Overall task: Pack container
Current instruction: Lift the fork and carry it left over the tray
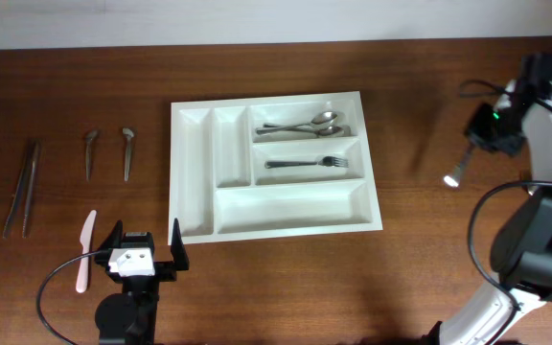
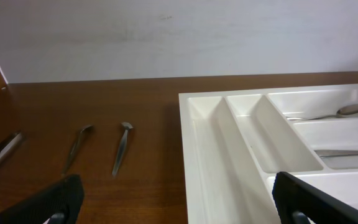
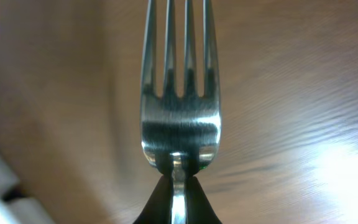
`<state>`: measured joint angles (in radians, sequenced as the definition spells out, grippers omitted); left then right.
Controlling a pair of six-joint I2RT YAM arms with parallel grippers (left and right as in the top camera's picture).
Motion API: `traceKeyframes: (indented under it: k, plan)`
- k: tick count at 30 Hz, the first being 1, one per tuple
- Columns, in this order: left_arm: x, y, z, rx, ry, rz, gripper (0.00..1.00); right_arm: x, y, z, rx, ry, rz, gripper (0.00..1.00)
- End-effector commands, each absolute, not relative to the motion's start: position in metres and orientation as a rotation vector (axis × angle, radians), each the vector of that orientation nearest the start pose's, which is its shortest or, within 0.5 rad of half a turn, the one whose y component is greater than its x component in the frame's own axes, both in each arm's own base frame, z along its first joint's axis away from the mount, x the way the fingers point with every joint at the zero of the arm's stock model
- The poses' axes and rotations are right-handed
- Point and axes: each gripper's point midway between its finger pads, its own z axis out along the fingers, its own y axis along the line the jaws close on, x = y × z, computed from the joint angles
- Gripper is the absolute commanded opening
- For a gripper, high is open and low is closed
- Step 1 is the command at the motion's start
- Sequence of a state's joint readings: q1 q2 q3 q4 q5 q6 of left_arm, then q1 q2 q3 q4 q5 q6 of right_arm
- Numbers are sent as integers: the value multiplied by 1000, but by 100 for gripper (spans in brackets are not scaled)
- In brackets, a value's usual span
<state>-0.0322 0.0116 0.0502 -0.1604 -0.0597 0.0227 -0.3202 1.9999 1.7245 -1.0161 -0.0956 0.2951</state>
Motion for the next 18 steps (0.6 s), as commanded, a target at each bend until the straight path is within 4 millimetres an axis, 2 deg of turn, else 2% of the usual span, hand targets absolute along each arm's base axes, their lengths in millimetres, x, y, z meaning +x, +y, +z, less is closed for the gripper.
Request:
traceKeyframes:
  k: [1,7,14,18]
  plan:
    - [242,3,156,13,1691,56,99,455,-83,129,1090,2609,313,4]
    - [242,3,156,13,1691,56,99,467,-8,141,1260,2570,593,4]
    - [242,3,156,13,1691,56,99,459,61,140,1519,2545,662,4]
    - [242,3,156,13,1691,56,99,454,105,140,1609,2536,695,4]
